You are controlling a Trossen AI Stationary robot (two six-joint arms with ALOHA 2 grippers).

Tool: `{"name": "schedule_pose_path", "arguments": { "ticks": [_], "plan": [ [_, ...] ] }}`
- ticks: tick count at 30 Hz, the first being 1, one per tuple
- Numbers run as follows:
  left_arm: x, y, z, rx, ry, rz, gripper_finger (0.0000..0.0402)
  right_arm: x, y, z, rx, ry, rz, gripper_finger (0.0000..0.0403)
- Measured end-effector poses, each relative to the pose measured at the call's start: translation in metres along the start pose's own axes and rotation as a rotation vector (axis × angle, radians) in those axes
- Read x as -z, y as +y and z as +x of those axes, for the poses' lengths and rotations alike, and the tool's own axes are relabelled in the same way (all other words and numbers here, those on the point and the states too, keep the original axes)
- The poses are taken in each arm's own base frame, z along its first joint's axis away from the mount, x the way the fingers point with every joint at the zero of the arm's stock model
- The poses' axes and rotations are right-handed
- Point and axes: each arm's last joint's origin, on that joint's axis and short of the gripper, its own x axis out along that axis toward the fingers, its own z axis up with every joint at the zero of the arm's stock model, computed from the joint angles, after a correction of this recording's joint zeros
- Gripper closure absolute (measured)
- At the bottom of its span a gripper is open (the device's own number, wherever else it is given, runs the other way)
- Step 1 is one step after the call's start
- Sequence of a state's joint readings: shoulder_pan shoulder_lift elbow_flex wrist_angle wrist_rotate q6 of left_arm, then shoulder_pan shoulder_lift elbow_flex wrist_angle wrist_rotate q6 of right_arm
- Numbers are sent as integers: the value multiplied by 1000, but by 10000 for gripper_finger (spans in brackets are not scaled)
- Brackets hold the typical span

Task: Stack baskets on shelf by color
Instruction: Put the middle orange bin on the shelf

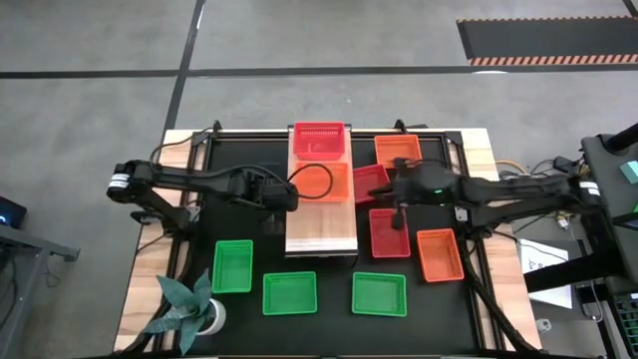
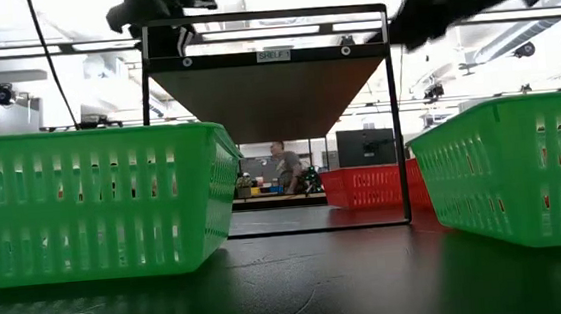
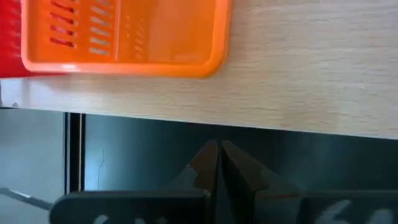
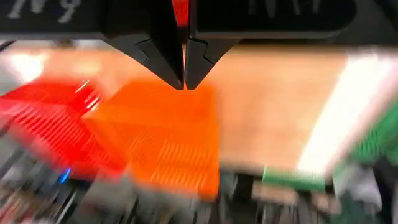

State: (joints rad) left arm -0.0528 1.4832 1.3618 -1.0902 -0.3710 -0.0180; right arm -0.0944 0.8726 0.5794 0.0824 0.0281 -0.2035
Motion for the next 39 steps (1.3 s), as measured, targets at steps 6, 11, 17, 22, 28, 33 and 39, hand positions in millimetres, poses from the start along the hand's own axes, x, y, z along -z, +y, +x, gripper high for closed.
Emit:
{"name": "schedule_pose_path", "arguments": {
  "ticks": [6, 11, 17, 22, 28, 33, 39],
  "plan": [
    [15, 2, -4, 2, -111, -36, 398, -4, -3, 30, 36, 118, 44, 394],
    [25, 3, -7, 1, -174, -55, 398, -2, -4, 51, 95, 178, 60, 394],
    [28, 3, -6, -10, -257, -16, 398, -4, -5, 65, 125, 218, 43, 394],
    [26, 2, -3, -20, -304, 16, 398, -12, -8, 74, 129, 211, 31, 394],
    [26, 2, 0, -27, -305, 38, 398, -19, -13, 79, 141, 220, 24, 394],
    [24, 3, 0, -35, -324, 42, 398, -20, -15, 76, 145, 228, 22, 394],
    [16, 3, -1, -53, -389, 77, 398, -22, -17, 72, 165, 230, 18, 394]
  ]
}}
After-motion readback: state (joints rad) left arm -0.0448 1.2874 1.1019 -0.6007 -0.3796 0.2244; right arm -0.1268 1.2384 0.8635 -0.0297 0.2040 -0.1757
